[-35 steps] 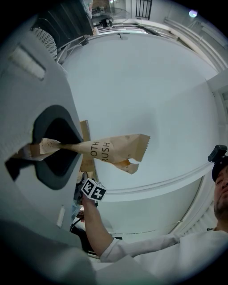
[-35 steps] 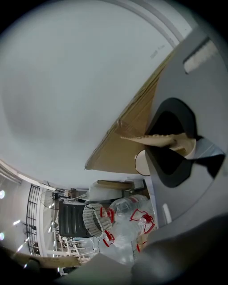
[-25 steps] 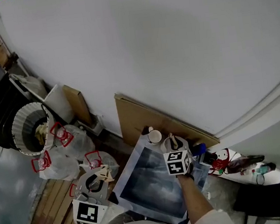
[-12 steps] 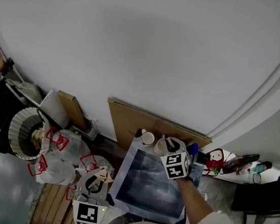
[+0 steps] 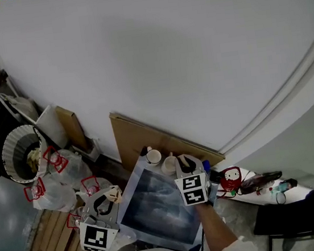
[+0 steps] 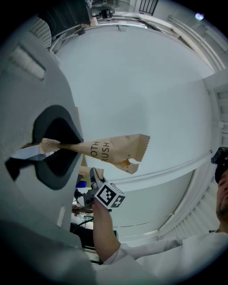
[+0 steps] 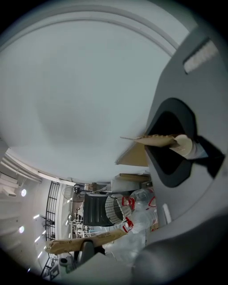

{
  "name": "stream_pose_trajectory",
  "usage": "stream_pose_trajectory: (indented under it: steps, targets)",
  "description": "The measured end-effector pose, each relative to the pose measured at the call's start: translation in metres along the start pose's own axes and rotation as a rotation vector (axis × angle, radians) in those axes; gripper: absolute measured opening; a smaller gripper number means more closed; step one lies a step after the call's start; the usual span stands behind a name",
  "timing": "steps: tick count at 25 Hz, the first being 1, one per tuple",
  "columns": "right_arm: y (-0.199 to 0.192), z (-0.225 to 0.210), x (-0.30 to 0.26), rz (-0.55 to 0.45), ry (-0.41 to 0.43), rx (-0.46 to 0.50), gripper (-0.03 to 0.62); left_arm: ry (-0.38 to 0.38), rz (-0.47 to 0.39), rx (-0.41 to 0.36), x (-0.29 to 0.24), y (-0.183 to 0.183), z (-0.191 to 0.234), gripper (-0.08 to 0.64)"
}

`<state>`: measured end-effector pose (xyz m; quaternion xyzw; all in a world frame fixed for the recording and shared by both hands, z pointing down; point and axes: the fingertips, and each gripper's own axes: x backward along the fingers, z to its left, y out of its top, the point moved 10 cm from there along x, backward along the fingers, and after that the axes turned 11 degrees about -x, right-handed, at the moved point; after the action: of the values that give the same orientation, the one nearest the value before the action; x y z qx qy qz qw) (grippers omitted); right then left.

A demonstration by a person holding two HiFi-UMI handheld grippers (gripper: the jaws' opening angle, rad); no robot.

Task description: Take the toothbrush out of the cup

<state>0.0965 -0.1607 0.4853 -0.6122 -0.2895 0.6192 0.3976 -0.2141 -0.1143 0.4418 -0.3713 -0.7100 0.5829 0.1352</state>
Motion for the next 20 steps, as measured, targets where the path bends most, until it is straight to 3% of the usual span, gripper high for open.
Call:
stream_pose_trajectory:
  steps: [20]
  targets:
    - [0.022,-0.014,0.089,-0.113,0.051,0.02,0.051,-0.049,-0.067,-0.02,-0.023,0.028,-0.036,0.028]
